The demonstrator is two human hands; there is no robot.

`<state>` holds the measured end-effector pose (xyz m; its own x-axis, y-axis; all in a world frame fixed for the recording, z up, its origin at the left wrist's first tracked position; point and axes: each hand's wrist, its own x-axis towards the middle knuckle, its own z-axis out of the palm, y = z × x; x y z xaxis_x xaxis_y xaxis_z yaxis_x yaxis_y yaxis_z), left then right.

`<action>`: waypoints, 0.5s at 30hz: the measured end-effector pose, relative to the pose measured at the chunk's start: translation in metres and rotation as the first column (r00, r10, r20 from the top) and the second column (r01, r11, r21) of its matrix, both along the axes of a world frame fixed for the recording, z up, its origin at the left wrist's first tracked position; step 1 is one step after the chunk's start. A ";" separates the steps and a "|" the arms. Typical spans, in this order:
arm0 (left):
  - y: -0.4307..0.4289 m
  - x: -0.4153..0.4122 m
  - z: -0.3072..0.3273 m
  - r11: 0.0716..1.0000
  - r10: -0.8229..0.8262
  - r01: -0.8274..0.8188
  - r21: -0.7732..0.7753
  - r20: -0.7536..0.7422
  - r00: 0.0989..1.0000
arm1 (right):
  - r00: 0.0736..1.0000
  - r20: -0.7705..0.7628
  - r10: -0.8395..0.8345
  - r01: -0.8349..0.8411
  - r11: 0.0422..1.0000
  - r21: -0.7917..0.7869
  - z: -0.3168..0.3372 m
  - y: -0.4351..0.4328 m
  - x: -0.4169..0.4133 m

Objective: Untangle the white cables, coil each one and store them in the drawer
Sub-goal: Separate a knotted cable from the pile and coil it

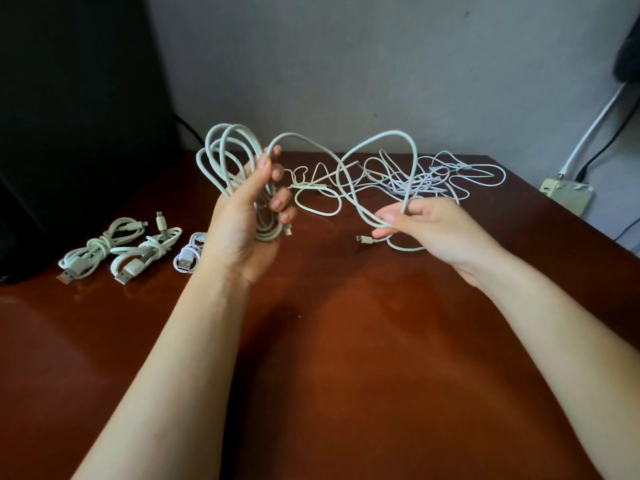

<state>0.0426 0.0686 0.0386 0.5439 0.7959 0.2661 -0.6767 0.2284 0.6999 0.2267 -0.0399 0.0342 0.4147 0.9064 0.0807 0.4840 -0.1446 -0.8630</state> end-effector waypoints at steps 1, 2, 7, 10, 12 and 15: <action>0.001 -0.001 0.000 1.000 0.007 -0.007 -0.012 0.008 1.000 | 0.999 -0.045 -0.016 0.018 0.998 0.059 0.002 -0.001 0.000; 0.002 -0.001 0.001 1.000 0.015 -0.015 -0.022 0.012 1.000 | 0.996 -0.083 -0.031 0.042 0.991 0.125 0.003 -0.001 0.002; 0.005 -0.004 -0.001 0.996 0.047 -0.046 -0.075 0.010 0.999 | 0.994 0.001 -0.105 0.098 0.936 0.339 0.002 -0.001 0.006; 0.006 -0.004 -0.001 0.997 0.039 -0.038 -0.072 0.016 0.999 | 0.930 0.295 -0.217 0.097 0.923 0.372 -0.004 0.001 0.006; 0.004 -0.005 0.000 0.999 0.004 -0.004 -0.042 0.008 1.000 | 0.788 0.547 -0.283 0.085 0.930 0.359 -0.009 0.003 0.007; 0.002 -0.004 -0.001 0.995 -0.101 0.102 0.025 -0.025 0.995 | 0.605 0.748 -0.273 0.114 0.959 0.258 -0.016 0.004 0.008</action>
